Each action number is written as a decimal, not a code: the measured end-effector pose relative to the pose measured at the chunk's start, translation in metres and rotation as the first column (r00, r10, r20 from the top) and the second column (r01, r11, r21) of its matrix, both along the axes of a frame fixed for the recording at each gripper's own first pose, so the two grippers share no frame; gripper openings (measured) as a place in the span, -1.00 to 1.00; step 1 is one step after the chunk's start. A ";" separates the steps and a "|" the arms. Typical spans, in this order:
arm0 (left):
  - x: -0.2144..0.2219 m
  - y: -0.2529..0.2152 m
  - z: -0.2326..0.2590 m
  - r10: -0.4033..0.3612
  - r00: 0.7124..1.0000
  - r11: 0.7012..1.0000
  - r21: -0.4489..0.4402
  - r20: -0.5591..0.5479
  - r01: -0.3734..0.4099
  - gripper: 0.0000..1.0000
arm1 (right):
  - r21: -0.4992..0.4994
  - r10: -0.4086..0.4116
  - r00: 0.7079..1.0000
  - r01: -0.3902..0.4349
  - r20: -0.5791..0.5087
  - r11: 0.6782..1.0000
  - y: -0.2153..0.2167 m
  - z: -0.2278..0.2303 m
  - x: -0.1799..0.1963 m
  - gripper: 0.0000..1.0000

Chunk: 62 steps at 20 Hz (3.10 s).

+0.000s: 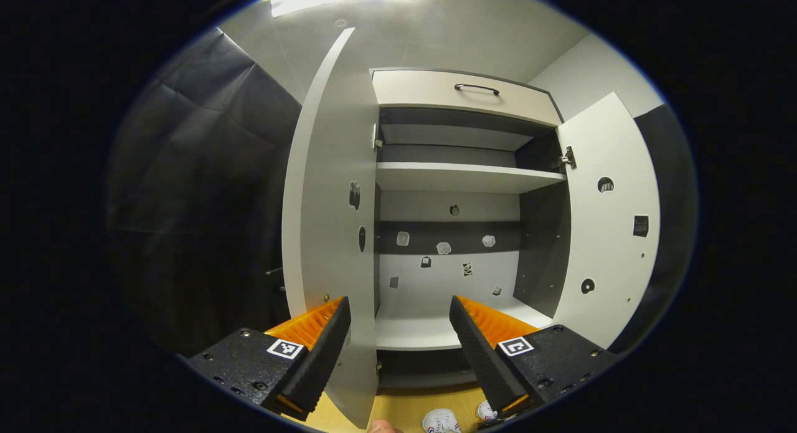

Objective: Grab one shoe with the right hand and put it into the shoe cabinet, grab the other shoe with the left hand and put it into the shoe cabinet; then close the right door with the right hand and the left door with the left hand.

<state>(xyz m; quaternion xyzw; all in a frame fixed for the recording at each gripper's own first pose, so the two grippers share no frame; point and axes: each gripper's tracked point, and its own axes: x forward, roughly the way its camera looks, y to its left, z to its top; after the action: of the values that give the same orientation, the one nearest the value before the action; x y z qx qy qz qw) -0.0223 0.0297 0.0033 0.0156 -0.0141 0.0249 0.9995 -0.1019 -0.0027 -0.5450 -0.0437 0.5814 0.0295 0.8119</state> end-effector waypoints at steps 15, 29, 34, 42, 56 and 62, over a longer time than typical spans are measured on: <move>0.000 -0.003 0.000 -0.051 0.999 0.999 -0.005 0.015 0.051 0.94 | -0.010 -0.018 0.994 0.019 0.109 1.000 -0.012 0.002 0.003 -0.99; 0.002 -0.004 -0.002 -0.072 0.997 0.997 -0.003 0.012 0.072 0.94 | 0.161 -0.108 0.890 0.040 0.444 0.986 0.018 0.207 0.084 -0.99; 0.002 -0.004 -0.002 -0.066 0.998 0.998 -0.006 0.016 0.066 0.94 | 0.154 -0.060 0.779 -0.047 0.624 0.987 0.034 0.314 0.150 -0.99; 0.004 -0.002 -0.002 -0.045 0.999 0.999 -0.003 0.015 0.045 0.93 | 0.097 0.006 0.707 -0.105 0.707 0.990 0.055 0.368 0.277 -0.99; 0.009 0.002 -0.002 0.017 1.000 1.000 0.010 0.010 -0.017 0.92 | 0.035 0.075 0.813 -0.116 0.577 0.993 0.083 0.290 0.386 -0.99; 0.009 0.002 -0.003 0.024 1.000 1.000 0.014 0.003 -0.024 0.92 | 0.022 0.100 0.809 -0.138 0.580 0.990 0.086 0.294 0.377 -0.72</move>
<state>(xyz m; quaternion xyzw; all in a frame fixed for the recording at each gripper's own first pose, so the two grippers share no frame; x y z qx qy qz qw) -0.0134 0.0319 0.0004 0.0227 -0.0156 0.0368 0.9989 0.2756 0.0837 -0.2512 -0.0614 0.3029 0.0839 0.9473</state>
